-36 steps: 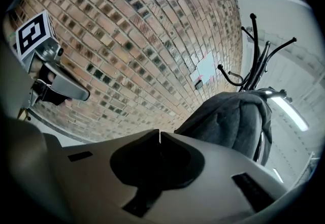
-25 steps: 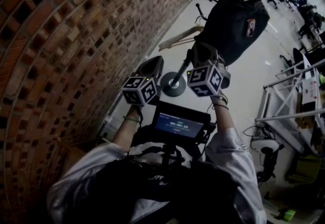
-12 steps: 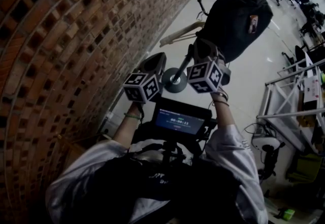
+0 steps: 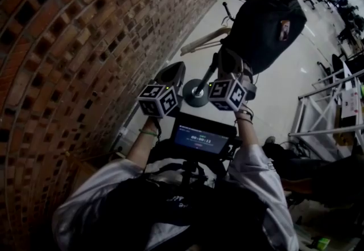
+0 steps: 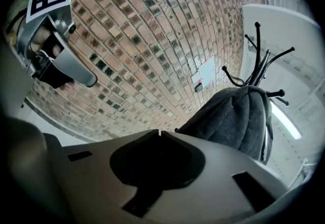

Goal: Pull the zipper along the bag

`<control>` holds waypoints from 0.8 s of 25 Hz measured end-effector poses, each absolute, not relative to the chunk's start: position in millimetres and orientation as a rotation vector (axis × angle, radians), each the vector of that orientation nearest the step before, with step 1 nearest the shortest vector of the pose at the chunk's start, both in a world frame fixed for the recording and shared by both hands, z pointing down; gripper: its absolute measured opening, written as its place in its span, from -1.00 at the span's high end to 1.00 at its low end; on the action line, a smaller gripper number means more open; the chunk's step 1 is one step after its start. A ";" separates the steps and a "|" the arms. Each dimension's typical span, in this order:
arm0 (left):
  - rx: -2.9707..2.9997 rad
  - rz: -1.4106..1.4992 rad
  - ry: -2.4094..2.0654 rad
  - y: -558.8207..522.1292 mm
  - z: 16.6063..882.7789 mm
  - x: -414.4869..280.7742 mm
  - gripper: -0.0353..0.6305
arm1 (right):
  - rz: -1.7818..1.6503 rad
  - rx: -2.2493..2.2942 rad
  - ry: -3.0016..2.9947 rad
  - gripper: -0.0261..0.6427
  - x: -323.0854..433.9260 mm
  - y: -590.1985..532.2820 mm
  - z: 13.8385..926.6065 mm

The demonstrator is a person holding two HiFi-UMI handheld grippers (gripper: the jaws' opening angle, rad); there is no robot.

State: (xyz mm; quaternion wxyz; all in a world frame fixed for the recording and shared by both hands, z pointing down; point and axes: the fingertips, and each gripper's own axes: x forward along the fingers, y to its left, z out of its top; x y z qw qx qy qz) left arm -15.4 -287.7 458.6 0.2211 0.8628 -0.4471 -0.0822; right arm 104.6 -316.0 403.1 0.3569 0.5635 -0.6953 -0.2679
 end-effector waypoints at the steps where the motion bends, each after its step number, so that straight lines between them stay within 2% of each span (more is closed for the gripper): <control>1: 2.385 -0.225 -1.239 -287.5 458.4 -16.1 0.84 | -0.691 1.475 -1.807 0.84 103.6 -314.3 405.3; 3: 2.376 -0.208 -1.249 -287.0 460.4 -18.4 0.84 | -0.614 1.523 -1.892 0.72 100.7 -308.3 408.5; 9: 2.366 -0.209 -1.255 -284.5 465.3 -21.0 0.84 | -0.146 1.677 -2.215 0.72 104.2 -279.7 430.2; 16: 2.395 -0.177 -1.209 -270.0 468.4 -6.9 0.84 | 0.061 1.715 -2.257 0.72 118.5 -253.3 475.2; 18: 2.403 -0.172 -1.202 -264.7 468.1 -1.8 0.84 | 0.126 1.751 -2.273 0.74 121.4 -246.8 473.5; 20: 2.412 -0.182 -1.192 -260.4 467.9 4.2 0.84 | 0.196 1.807 -2.295 0.86 126.0 -241.4 465.5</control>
